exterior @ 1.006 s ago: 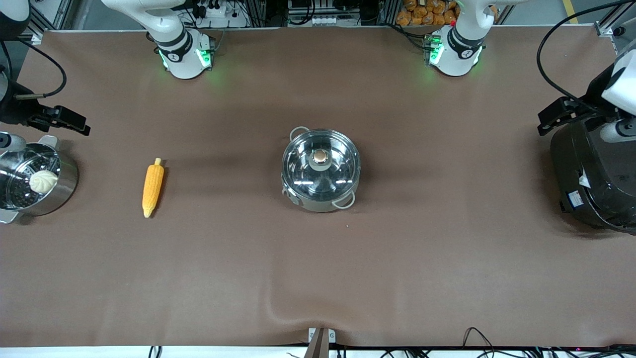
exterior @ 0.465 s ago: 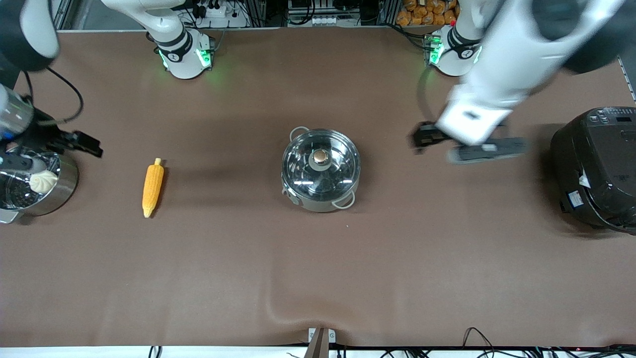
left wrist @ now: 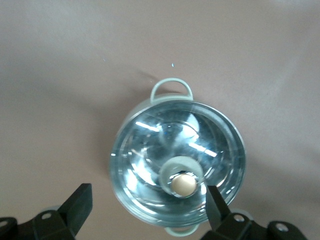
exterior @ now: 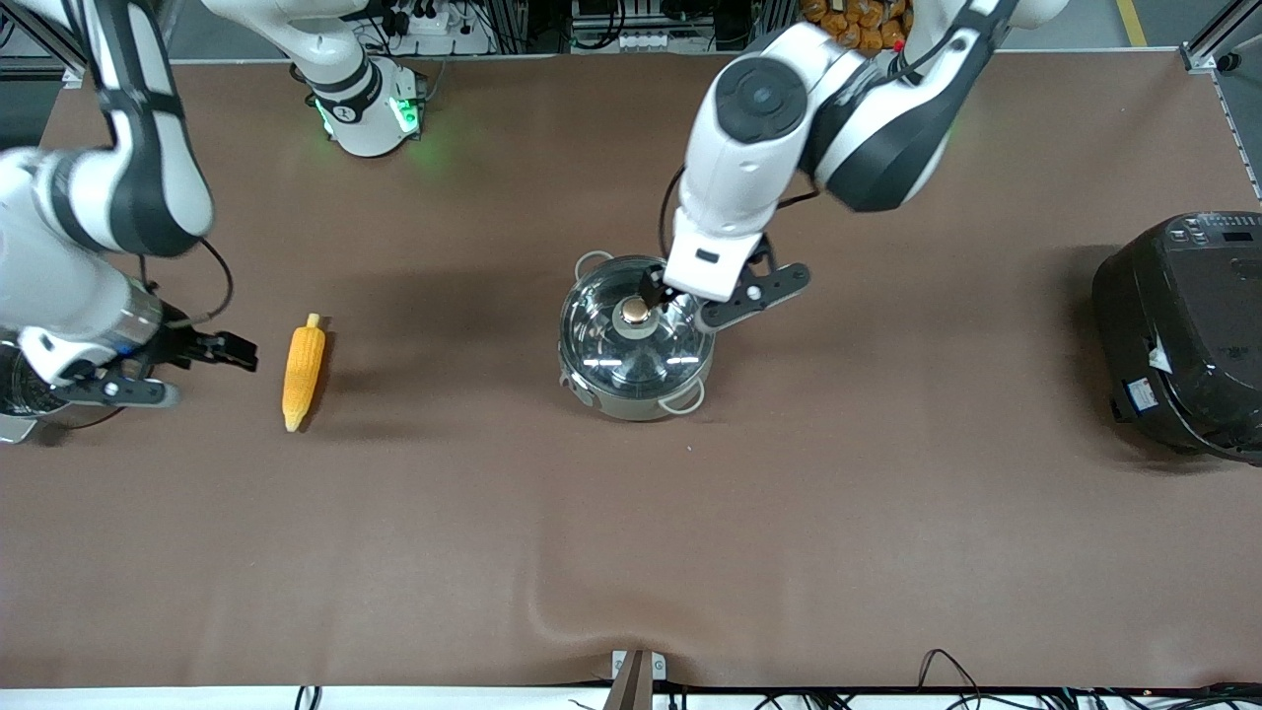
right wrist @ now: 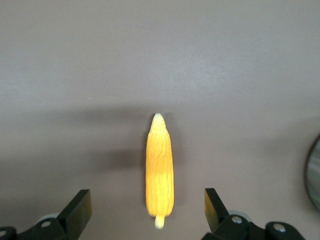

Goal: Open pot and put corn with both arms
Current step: 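Reach the left gripper to the lid knob while the right gripper reaches the corn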

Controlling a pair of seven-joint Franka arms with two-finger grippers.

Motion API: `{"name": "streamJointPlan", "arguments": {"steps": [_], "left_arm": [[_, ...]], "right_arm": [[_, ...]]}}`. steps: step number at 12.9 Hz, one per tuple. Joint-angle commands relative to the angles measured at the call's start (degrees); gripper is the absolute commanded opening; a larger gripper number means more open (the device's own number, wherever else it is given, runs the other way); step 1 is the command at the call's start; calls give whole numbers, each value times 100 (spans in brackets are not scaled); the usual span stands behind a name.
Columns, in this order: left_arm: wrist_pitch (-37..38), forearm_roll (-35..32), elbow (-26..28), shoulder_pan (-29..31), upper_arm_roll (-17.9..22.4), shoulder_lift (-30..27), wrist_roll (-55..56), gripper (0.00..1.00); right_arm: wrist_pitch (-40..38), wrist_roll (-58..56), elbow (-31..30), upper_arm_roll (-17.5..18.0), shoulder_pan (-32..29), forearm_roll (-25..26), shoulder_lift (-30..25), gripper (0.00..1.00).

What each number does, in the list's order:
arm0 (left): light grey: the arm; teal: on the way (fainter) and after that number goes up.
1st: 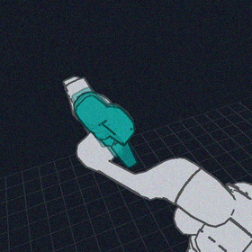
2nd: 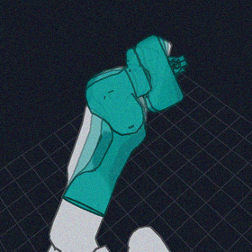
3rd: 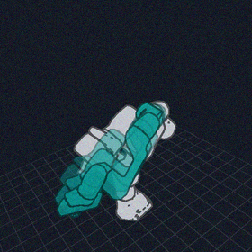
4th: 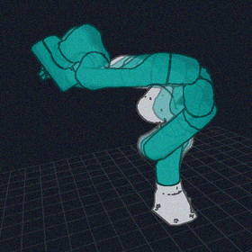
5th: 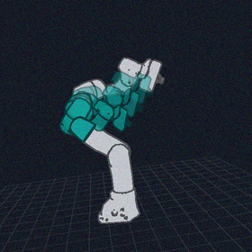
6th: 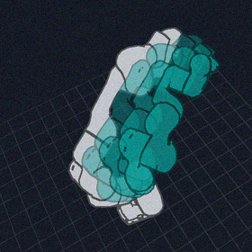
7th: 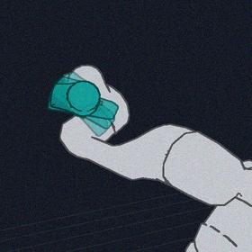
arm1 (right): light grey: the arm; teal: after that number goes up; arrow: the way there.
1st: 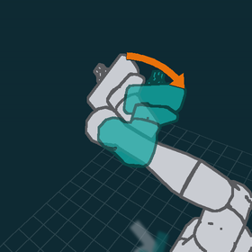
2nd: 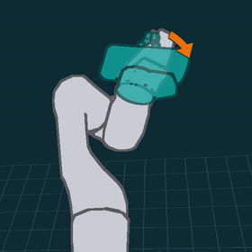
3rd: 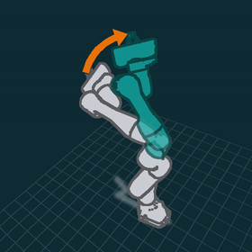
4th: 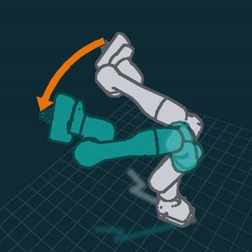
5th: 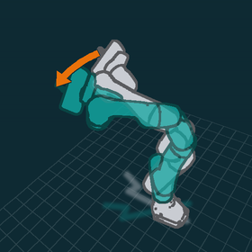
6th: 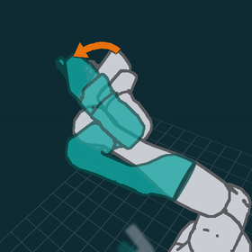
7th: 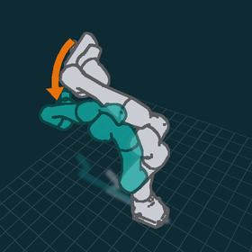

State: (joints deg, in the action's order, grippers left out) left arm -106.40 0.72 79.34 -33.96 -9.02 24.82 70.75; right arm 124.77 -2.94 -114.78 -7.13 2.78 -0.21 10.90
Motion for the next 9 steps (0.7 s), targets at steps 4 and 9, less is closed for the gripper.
{"name": "streamJointPlan", "arguments": {"steps": [4, 9], "left_arm": [[-714, -204, -235, -550, 129, 883, 1465, 100], [-812, -459, -200, -691, 111, 1174, 1591, 100]], "right_arm": [[987, -304, -325, 142, -155, 47, 631, 100], [1612, -383, -457, 160, -146, 47, 1220, 100]]}}
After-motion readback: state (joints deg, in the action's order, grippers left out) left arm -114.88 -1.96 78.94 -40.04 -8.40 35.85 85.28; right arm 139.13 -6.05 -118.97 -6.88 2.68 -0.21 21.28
